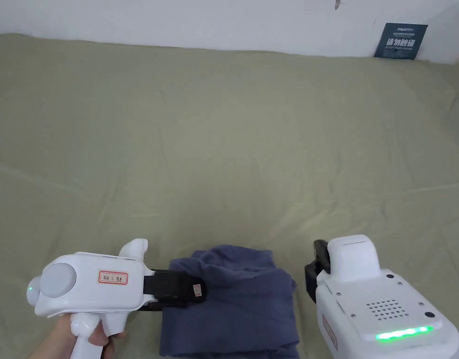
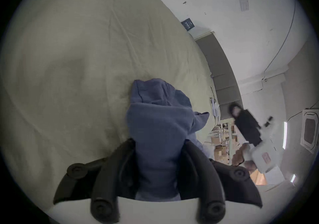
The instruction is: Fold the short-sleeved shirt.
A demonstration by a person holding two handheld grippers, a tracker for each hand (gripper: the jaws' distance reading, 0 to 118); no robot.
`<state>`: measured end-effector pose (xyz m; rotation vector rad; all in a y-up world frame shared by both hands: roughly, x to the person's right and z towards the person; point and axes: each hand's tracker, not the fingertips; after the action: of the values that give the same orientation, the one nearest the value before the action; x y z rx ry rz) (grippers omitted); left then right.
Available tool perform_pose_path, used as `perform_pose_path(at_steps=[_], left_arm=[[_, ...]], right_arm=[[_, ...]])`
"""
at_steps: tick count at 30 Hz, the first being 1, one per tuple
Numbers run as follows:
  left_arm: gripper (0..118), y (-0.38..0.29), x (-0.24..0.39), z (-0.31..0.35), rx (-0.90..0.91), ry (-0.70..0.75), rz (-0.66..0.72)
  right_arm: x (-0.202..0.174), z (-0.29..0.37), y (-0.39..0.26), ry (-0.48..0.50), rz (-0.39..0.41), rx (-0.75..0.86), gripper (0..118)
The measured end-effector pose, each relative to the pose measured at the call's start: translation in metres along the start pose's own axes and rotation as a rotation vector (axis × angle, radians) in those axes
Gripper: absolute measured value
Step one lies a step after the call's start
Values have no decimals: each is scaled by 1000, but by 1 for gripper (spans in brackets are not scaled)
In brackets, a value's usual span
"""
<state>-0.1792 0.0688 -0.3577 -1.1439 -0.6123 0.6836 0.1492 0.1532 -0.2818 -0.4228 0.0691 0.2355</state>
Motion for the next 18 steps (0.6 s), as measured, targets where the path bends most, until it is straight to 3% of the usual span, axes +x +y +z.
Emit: perform_pose_path(at_steps=[2, 7, 11, 18], left_arm=[[35, -1, 3, 5, -2, 6, 1], [35, 3, 3, 28, 11, 15, 2], [35, 10, -1, 64, 32, 37, 0], [35, 40, -51, 147, 85, 105, 37]], right_arm=[[3, 13, 6, 20, -112, 57, 0], [-1, 28, 21, -60, -93, 131, 0], [-5, 29, 36, -40, -133, 135, 0], [-47, 5, 62, 2, -111, 128, 0]])
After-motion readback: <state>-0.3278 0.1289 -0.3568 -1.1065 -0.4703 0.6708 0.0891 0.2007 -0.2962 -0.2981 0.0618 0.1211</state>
